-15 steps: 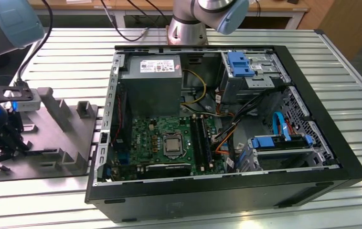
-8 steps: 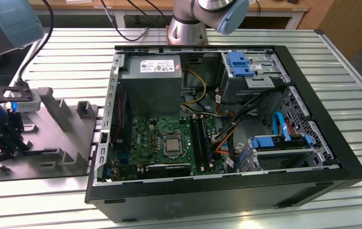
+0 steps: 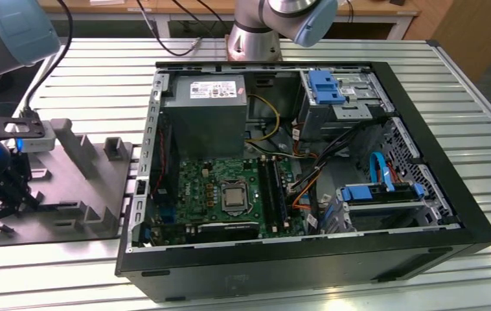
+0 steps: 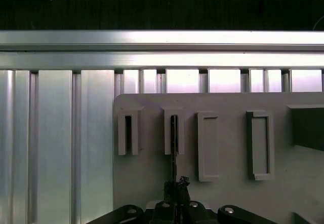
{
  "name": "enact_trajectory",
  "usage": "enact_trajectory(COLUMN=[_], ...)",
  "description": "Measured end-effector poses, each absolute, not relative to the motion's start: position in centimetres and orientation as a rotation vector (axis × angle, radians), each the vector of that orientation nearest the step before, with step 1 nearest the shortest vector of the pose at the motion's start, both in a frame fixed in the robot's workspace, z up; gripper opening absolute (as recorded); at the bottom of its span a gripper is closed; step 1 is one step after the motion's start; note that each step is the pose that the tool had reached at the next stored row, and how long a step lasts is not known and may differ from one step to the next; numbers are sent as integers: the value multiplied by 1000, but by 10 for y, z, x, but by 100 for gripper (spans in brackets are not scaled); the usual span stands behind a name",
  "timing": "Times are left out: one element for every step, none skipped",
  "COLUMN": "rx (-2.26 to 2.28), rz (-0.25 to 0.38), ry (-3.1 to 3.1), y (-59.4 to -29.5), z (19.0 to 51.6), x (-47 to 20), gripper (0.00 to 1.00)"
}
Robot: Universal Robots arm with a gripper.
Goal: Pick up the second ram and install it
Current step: 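Pick up the second ram and move it above second insertion slot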
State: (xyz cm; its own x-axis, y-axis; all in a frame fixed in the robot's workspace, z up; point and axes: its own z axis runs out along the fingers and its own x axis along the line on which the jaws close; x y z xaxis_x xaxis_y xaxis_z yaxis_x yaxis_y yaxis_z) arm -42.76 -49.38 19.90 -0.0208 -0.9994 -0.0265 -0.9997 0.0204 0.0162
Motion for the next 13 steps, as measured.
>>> enact_trajectory(rx=[-2193, -2193, -2193, -2193, -2193, -2193, -2193, -2193, -2192, -2193, -2192, -2192, -2192], rz=[47, 47, 47, 47, 47, 47, 47, 47, 47, 47, 47, 47, 47], ry=[2239, 2239, 2239, 2239, 2239, 2239, 2239, 2239, 2239, 2239, 2239, 2239, 2239], y=[-494, -494, -494, -494, -494, -494, -494, -494, -494, -494, -494, -494, -494], z=[199, 199, 199, 199, 199, 199, 199, 199, 199, 199, 199, 199, 199], x=[-428, -428, -428, -428, -428, -428, -428, -428, -428, -428, -428, -428, -428], gripper=[13, 13, 13, 13, 13, 13, 13, 13, 13, 13, 12, 11, 11])
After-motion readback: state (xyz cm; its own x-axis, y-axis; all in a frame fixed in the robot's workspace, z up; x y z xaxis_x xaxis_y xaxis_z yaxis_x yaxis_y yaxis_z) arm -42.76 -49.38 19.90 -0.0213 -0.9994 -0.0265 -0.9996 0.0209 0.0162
